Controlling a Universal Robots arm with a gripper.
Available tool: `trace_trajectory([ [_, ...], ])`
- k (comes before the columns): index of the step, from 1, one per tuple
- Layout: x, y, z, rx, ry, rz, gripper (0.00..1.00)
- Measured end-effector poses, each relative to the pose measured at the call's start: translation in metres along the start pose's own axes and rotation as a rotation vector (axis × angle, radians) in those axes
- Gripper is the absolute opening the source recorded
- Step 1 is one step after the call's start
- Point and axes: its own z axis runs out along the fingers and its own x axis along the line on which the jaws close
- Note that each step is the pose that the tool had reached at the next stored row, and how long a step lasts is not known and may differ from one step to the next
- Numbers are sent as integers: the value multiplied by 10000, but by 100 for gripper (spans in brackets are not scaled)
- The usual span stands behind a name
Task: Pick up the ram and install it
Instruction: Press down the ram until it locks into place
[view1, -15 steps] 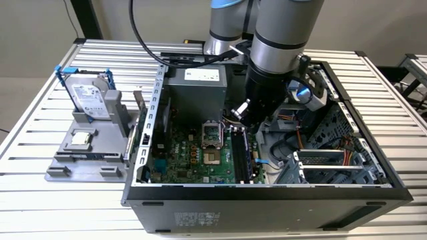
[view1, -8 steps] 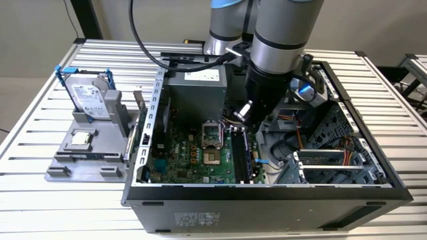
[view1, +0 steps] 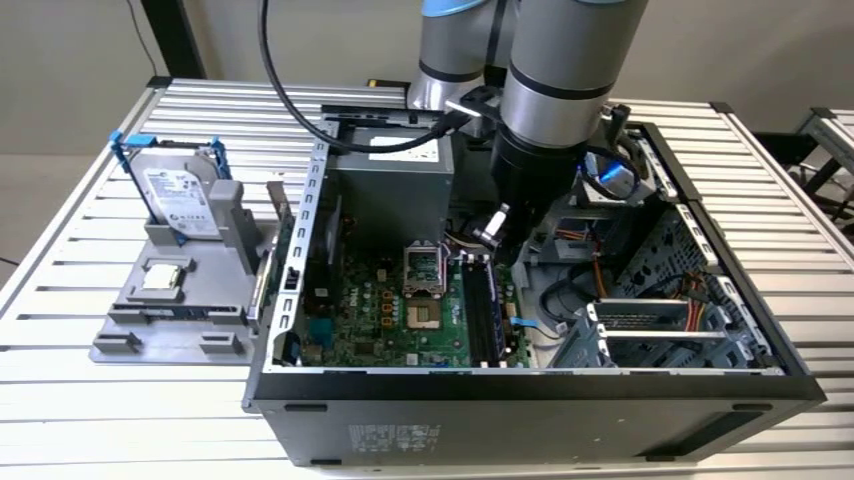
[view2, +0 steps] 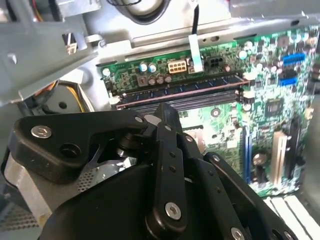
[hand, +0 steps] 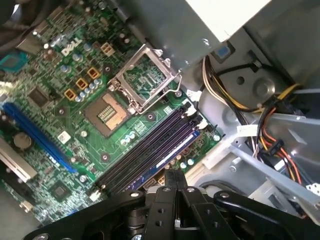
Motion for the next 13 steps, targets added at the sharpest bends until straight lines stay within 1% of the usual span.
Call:
trace_trajectory([
  [13,0,0,0,-5,-131,-2366,0],
])
